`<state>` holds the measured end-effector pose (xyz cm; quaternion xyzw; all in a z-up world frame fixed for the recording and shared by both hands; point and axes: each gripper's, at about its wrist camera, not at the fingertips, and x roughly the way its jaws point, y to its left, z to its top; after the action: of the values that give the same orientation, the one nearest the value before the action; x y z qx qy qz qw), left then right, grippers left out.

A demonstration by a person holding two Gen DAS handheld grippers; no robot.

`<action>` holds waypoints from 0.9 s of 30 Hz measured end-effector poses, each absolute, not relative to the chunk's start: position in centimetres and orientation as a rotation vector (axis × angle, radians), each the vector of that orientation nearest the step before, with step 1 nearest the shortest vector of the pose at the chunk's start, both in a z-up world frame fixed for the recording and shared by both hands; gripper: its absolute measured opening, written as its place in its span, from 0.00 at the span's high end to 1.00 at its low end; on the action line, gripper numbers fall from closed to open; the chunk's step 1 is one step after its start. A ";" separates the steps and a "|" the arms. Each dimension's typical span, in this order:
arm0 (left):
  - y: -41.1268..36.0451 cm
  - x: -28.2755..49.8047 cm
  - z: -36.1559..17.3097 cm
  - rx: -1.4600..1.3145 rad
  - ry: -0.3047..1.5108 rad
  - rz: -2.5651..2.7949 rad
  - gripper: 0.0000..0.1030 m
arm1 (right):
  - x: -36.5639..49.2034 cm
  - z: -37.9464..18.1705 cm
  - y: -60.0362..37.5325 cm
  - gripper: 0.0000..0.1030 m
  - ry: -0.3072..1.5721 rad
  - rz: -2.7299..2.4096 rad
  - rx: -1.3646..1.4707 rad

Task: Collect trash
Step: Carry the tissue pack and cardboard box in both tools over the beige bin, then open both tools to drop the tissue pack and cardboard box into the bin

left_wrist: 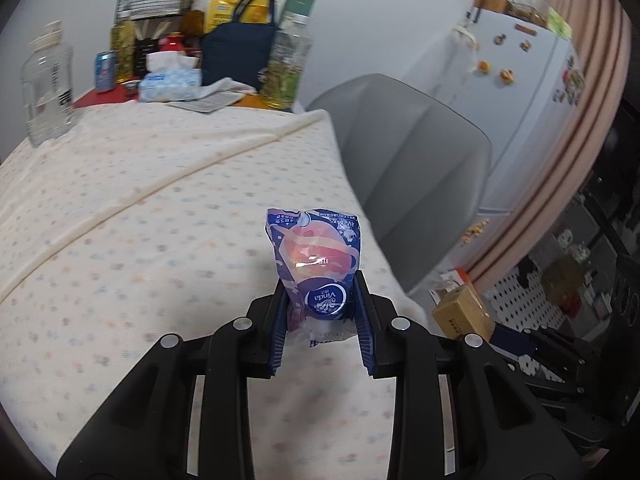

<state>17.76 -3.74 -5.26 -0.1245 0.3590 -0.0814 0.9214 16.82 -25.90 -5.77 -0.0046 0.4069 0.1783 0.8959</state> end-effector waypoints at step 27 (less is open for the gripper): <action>-23.3 19.9 -8.1 -0.008 0.873 -0.454 0.71 | 12.8 -11.9 -49.9 0.15 0.838 -0.079 0.278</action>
<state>19.89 -23.28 -8.06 -0.0038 0.4191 -0.2177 0.8814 12.82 -49.93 -11.87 0.1344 0.4053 -0.0382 0.9034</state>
